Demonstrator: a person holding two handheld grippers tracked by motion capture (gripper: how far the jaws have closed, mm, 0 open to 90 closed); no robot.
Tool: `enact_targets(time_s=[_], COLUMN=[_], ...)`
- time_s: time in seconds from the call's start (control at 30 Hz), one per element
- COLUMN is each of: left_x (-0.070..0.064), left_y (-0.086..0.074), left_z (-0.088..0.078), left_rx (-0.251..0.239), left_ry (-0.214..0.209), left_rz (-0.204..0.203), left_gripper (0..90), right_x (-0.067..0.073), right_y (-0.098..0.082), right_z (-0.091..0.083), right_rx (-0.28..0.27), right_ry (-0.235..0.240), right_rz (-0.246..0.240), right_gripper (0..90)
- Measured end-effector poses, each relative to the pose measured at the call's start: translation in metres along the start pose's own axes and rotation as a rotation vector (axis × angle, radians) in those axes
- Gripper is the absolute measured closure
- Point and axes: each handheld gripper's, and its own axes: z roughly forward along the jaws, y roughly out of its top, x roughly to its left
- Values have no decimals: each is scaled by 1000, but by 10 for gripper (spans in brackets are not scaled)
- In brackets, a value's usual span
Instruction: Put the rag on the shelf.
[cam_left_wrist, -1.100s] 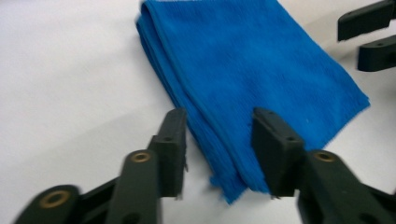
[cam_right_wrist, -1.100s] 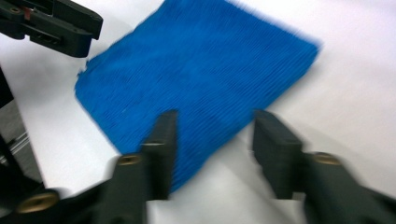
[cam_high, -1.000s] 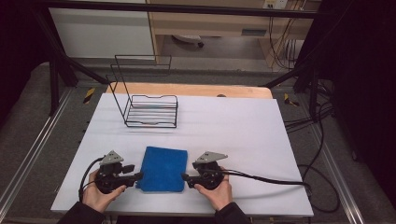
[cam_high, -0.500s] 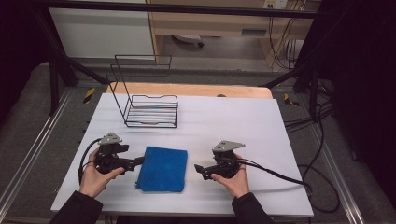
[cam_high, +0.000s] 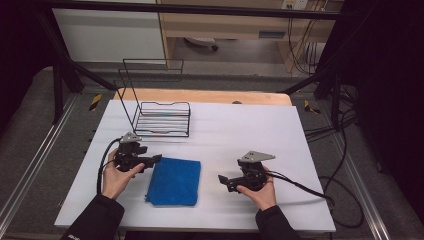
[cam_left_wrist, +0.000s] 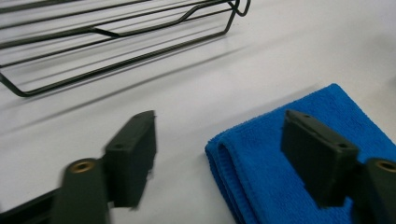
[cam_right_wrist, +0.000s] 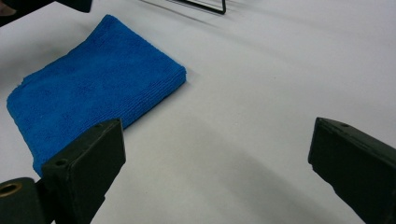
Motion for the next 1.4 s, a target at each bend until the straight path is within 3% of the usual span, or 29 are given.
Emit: enact_targets(time_s=[0.13,0.3,0.53,0.9,1.07,1.23,1.4], left_x=[3,2,-4,-5,-7,-7,-6], left_y=[-3,-6,-9,-10,-11,-12,-14], left_z=[9,16,29,33,34,33,33], left_rx=[34,60,112,113,117,109,99], left_ry=[7,-25,-12,-8,-30,-36,-43], left_rz=[9,7,44,39,40,26,24], left_gripper=[404,535,621,680,781,811,818], right_x=[2,3,3,2,2,2,7], right_y=[-2,-5,-5,-4,-3,1,10], right_z=[3,5,5,6,6,8,17], right_rx=[15,32,34,35,34,13,21], right_ry=[15,26,34,47,58,58,55], right_rz=[10,3,1,8,24,31,4], right_gripper=[48,54,56,60,66,97,139])
